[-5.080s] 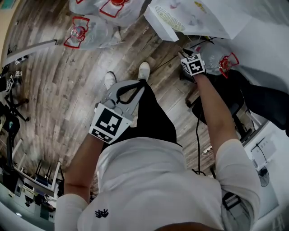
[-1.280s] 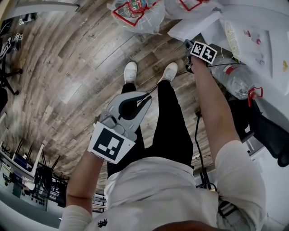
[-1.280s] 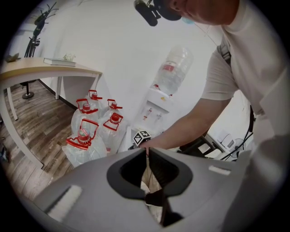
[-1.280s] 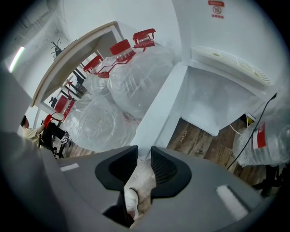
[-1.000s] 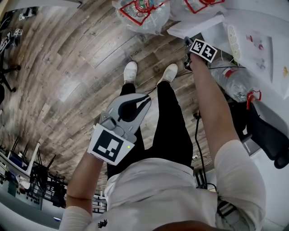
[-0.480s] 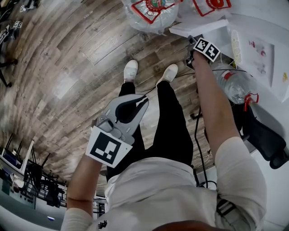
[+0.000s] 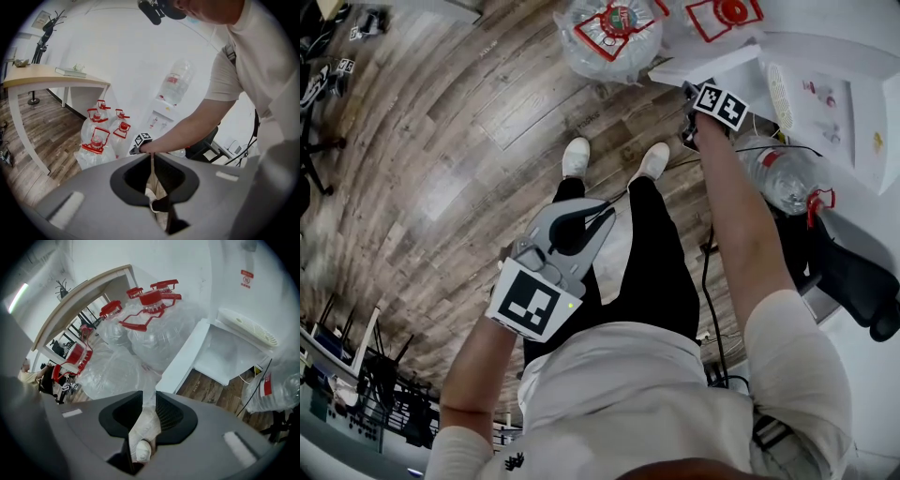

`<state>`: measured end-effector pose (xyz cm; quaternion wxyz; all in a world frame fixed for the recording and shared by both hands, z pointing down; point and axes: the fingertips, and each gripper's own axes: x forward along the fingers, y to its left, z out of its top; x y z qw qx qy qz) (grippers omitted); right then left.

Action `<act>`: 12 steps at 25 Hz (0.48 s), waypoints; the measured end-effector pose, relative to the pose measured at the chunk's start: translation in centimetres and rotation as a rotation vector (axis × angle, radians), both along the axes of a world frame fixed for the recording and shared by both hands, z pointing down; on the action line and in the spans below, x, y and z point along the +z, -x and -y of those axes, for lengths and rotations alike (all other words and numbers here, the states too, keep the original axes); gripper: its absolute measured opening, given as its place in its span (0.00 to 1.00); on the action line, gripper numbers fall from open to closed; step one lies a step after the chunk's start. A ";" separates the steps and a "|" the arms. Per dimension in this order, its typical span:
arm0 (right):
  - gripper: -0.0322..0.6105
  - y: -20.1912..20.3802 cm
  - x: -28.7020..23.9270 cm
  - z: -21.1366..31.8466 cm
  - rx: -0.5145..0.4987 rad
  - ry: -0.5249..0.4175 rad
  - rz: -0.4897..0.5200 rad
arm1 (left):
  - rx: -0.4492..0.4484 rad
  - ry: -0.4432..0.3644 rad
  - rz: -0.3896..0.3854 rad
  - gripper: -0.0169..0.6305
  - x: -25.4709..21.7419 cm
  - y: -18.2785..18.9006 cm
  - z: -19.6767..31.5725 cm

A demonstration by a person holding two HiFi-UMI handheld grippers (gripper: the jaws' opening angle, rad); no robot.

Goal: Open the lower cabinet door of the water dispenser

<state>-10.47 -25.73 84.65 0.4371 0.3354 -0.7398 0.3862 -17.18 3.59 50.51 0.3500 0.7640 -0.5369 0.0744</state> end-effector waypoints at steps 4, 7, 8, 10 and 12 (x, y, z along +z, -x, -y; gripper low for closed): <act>0.14 -0.1 -3.7 -1.6 -0.021 -0.017 0.027 | 0.034 -0.046 0.017 0.11 -2.5 -0.4 0.9; 0.10 -0.7 -7.0 -3.5 -0.051 -0.030 0.040 | 0.069 -0.094 0.047 0.11 -4.6 -0.7 1.3; 0.09 -1.0 -8.2 -4.0 -0.057 -0.036 0.047 | 0.080 -0.115 0.063 0.11 -5.2 -0.8 1.5; 0.07 -1.7 -10.7 -4.7 -0.056 -0.051 0.068 | 0.101 -0.150 0.087 0.11 -6.5 -1.1 1.9; 0.05 -2.3 -13.4 -5.2 -0.061 -0.075 0.087 | 0.122 -0.172 0.101 0.11 -7.9 -1.3 2.4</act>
